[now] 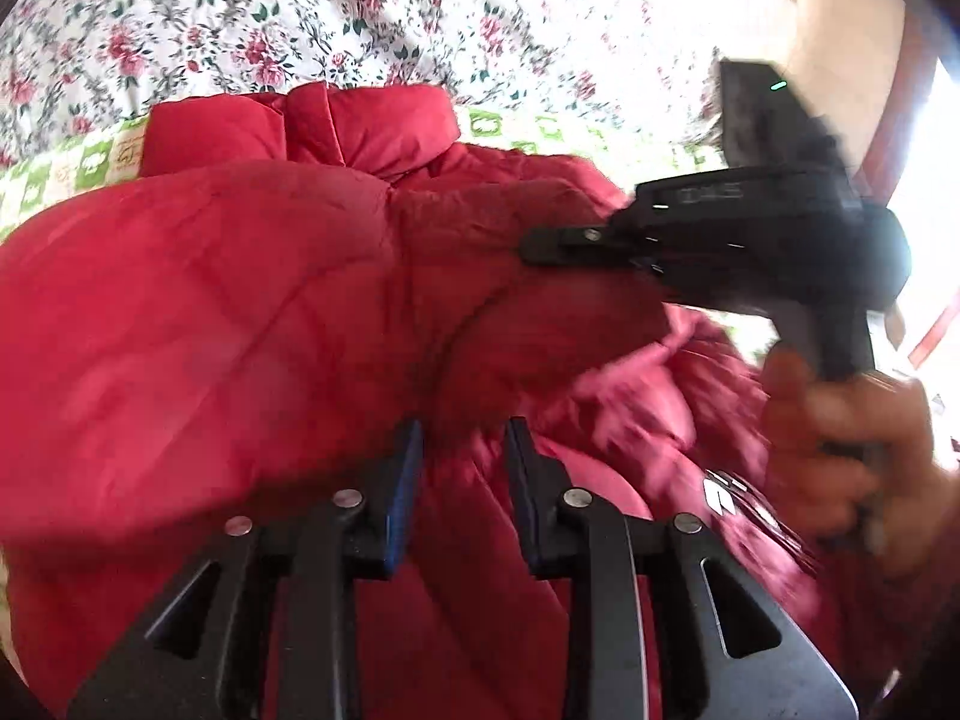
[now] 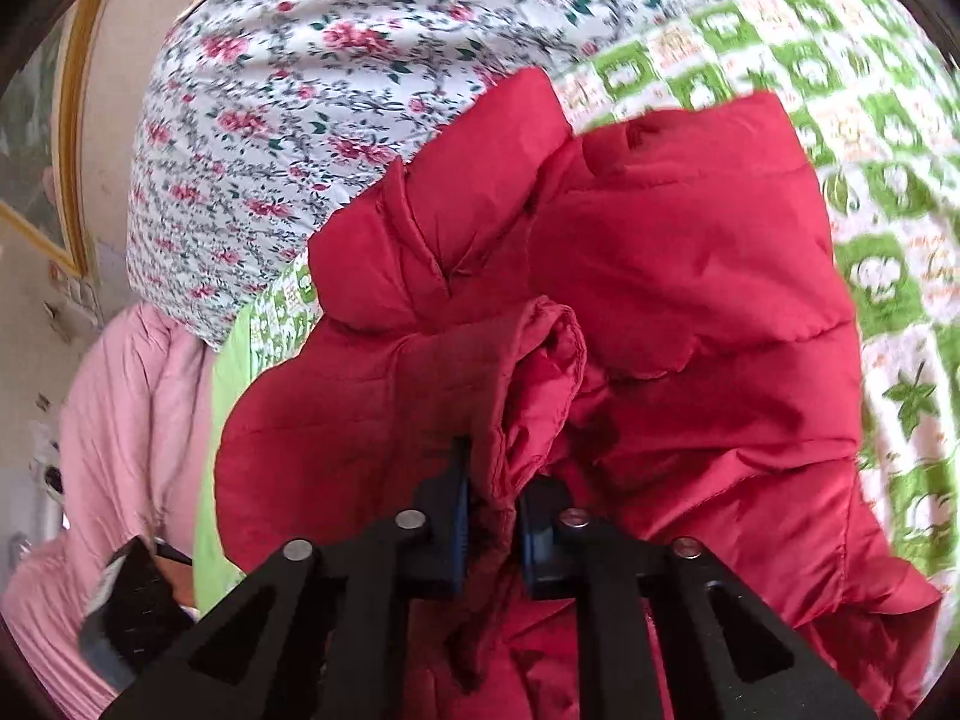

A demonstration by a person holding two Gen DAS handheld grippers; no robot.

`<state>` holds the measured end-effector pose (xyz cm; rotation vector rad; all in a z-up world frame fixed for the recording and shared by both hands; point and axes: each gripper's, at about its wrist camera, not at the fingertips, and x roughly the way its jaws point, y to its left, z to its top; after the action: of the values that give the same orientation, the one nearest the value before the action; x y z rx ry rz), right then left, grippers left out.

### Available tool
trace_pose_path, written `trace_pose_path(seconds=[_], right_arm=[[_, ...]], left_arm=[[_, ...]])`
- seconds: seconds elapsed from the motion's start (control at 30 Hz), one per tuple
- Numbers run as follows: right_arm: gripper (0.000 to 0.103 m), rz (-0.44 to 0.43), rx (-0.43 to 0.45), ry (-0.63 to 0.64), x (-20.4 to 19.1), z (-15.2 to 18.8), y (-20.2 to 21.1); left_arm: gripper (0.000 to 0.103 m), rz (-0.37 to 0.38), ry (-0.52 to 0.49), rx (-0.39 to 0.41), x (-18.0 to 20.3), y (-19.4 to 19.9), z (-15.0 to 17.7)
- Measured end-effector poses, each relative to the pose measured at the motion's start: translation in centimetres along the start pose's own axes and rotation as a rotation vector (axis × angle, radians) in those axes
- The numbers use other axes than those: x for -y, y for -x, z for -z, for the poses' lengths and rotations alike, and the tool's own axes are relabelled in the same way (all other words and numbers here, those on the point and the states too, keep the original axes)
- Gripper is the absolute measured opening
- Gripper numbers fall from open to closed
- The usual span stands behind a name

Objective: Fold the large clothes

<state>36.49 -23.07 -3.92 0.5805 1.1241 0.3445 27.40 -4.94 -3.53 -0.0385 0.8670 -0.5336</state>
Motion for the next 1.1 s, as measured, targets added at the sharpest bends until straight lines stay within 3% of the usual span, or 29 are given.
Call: trace_pose_path(seconds=[0.13,0.23,0.37,0.57,0.77,0.87,0.93,1.03,1.1], right_arm=[[0.01,0.008,0.024,0.01,-0.2,-0.2,1.0],[0.009,0.025,0.053,0.054,-0.9,-0.3,2.4],[0.008,0.052,0.108,0.099,-1.6,-0.4,5.5],[0.008,0.123,0.122,0.1,0.0,-0.6,6.1],[0.009,0.214,0.077,0.105,2.7,-0.3,2.8],[0.014,0.239,0.066,0.098,3.2,-0.1,2.1],[0.027,0.268,0.095,0.095,2.7,-0.1,3.5],[0.03,0.372,0.247,0.198,-0.6,0.5,7.3],[0.031,0.334,0.252,0.266,-2.8,0.6,7.6]], left_arm=[[0.026,-0.012,0.038,0.058,-1.4,4.2,0.3],[0.026,-0.085,0.087,0.135,-3.9,7.5,-1.0],[0.026,-0.183,0.161,0.176,-8.0,8.4,-3.5],[0.025,-0.134,0.236,0.078,-12.1,4.1,-3.9],[0.025,-0.125,0.221,0.023,-12.4,1.1,-2.0],[0.025,-0.125,0.222,0.01,-12.7,0.6,-1.8],[0.025,-0.131,0.212,0.007,-12.5,0.7,-1.7],[0.025,-0.146,0.202,0.006,-12.2,0.4,-1.8],[0.025,-0.154,0.206,0.007,-12.2,0.3,-1.8]])
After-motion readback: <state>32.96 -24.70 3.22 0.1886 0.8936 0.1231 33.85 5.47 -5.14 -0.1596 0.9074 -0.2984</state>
